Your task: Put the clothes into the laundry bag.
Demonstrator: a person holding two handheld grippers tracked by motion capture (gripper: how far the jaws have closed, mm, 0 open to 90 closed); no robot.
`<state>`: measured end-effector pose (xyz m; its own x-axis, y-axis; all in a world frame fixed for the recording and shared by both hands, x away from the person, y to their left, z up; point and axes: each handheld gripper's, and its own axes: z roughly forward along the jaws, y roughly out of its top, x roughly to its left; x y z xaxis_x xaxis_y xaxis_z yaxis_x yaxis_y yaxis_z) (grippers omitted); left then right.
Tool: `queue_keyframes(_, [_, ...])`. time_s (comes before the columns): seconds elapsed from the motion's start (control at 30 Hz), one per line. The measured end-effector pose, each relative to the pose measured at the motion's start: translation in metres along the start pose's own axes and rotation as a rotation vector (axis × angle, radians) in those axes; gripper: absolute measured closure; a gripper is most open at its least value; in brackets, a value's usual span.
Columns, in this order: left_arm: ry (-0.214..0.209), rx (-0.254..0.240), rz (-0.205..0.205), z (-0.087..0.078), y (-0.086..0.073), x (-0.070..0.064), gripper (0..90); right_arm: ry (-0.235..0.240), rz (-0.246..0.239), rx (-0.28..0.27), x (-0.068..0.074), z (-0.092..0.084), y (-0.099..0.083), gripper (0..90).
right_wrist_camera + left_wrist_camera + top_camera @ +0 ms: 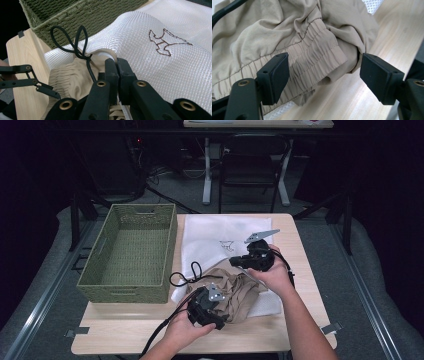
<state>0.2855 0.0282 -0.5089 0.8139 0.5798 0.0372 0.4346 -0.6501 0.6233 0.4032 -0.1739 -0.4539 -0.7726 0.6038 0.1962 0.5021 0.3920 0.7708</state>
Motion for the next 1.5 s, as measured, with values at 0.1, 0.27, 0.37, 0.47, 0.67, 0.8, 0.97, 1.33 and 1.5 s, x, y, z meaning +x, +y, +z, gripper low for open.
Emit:
queue_keyframes(0.1, [0.019, 0.002, -0.008, 0.001, -0.001, 0.000, 25.6, 0.001, 0.003, 0.001, 0.000, 0.000, 0.000, 88.0])
queue_keyframes(0.27, [0.021, 0.019, -0.014, 0.007, -0.004, 0.000, 22.0, 0.001, 0.002, 0.000, 0.000, 0.000, 0.000, 88.0])
queue_keyframes(0.37, [0.033, 0.034, -0.010, 0.012, -0.005, -0.004, 21.3, 0.000, 0.003, 0.000, 0.000, 0.001, 0.000, 88.0])
queue_keyframes(0.47, [0.036, 0.051, -0.011, 0.015, -0.006, -0.006, 23.8, 0.001, 0.005, 0.000, 0.000, 0.001, 0.000, 88.0])
queue_keyframes(0.67, [-0.011, 0.094, -0.027, 0.022, -0.008, -0.004, 41.9, 0.002, 0.001, 0.000, 0.000, 0.001, 0.000, 87.9])
queue_keyframes(0.8, [-0.056, 0.103, -0.059, 0.026, -0.012, 0.000, 52.3, 0.001, -0.002, 0.000, 0.001, 0.001, 0.000, 88.0])
queue_keyframes(0.97, [-0.128, 0.113, -0.087, 0.027, -0.015, 0.004, 68.9, 0.002, -0.002, 0.004, 0.002, 0.002, 0.000, 88.0])
queue_keyframes(1.33, [-0.133, 0.083, -0.098, 0.025, -0.015, 0.006, 80.6, 0.006, -0.012, 0.008, 0.005, 0.002, 0.001, 88.0])
queue_keyframes(1.5, [-0.118, 0.071, -0.104, 0.022, -0.008, 0.010, 81.0, 0.010, -0.021, 0.009, 0.008, 0.002, 0.002, 88.1])
